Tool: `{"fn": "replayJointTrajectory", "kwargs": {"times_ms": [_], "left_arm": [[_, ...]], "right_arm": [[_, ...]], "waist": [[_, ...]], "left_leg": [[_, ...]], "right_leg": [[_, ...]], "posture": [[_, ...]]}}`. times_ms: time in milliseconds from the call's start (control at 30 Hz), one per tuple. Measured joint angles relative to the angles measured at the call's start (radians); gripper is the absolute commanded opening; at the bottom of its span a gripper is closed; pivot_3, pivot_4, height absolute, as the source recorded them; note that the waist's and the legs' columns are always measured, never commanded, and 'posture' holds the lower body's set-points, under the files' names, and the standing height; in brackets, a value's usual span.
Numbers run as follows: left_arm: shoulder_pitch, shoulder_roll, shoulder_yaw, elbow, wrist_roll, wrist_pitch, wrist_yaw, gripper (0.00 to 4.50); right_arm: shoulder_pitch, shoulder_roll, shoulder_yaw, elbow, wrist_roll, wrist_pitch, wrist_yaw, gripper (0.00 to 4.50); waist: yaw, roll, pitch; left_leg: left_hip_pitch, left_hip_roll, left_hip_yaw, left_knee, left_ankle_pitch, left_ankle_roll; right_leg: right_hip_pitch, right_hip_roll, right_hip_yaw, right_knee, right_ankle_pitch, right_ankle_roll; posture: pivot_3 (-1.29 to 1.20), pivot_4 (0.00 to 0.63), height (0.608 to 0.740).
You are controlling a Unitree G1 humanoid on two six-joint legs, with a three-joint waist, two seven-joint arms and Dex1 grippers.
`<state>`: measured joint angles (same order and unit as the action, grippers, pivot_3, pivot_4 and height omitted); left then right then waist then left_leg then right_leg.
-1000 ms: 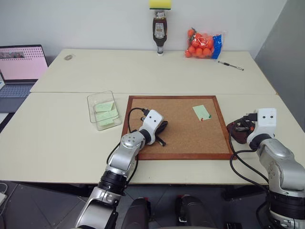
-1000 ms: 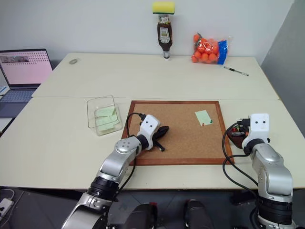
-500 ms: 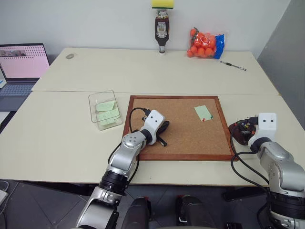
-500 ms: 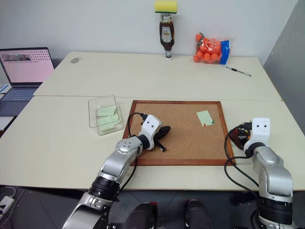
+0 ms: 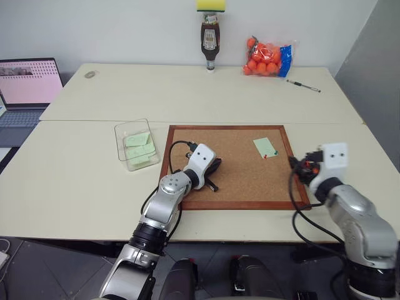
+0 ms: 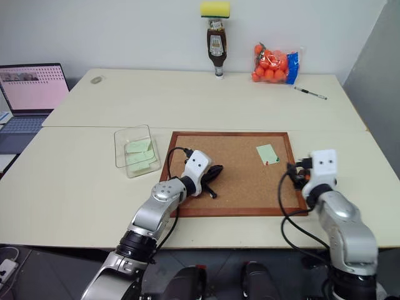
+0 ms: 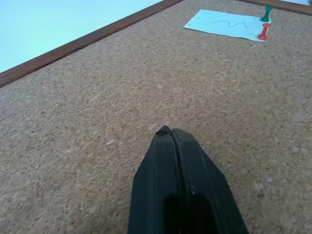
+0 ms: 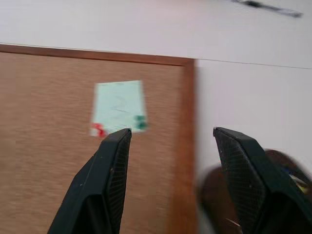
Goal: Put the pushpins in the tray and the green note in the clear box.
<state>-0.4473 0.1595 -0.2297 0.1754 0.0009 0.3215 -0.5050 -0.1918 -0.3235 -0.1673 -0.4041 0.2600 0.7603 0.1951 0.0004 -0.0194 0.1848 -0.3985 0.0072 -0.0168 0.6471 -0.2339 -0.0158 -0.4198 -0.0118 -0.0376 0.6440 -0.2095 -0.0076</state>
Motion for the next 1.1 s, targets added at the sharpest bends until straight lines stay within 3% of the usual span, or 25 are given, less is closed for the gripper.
{"fn": "replayJointTrajectory", "kwargs": {"times_ms": [267,767,900,1100], "left_arm": [[-0.001,0.001,-0.001,-0.002,0.0,0.0,-0.013,0.0],[0.001,0.008,0.0,-0.008,0.001,0.009,-0.009,0.0],[0.001,0.009,-0.001,-0.009,0.001,0.01,-0.01,0.0],[0.002,0.009,-0.001,-0.009,0.001,0.011,-0.009,0.0]], "right_arm": [[-0.137,0.028,0.05,0.275,-0.077,-0.143,-0.022,2.85],[-0.171,0.041,0.074,0.411,-0.101,-0.208,-0.007,2.85],[-0.19,0.045,0.074,0.443,-0.116,-0.22,-0.011,2.27],[-0.19,0.052,0.074,0.452,-0.122,-0.223,-0.013,0.96]], "waist": [[0.005,0.0,0.0],[0.0,0.0,0.0],[0.0,0.0,0.0],[0.0,0.0,0.0]], "left_leg": [[-0.001,-0.001,0.0,-0.001,0.0,0.0],[0.0,0.0,0.001,-0.001,0.0,0.0],[0.0,0.001,0.001,-0.001,0.0,0.0],[0.0,0.001,0.001,-0.001,0.0,0.0]], "right_leg": [[0.0,0.0,0.001,0.0,0.0,0.0],[0.0,0.001,0.002,0.0,0.0,0.0],[0.0,0.001,0.001,0.0,0.0,0.0],[0.0,0.001,0.002,0.0,0.0,0.0]], "posture": [[0.0,0.15,0.74],[0.0,0.15,0.74],[0.0,0.15,0.74],[0.0,0.15,0.74]]}}
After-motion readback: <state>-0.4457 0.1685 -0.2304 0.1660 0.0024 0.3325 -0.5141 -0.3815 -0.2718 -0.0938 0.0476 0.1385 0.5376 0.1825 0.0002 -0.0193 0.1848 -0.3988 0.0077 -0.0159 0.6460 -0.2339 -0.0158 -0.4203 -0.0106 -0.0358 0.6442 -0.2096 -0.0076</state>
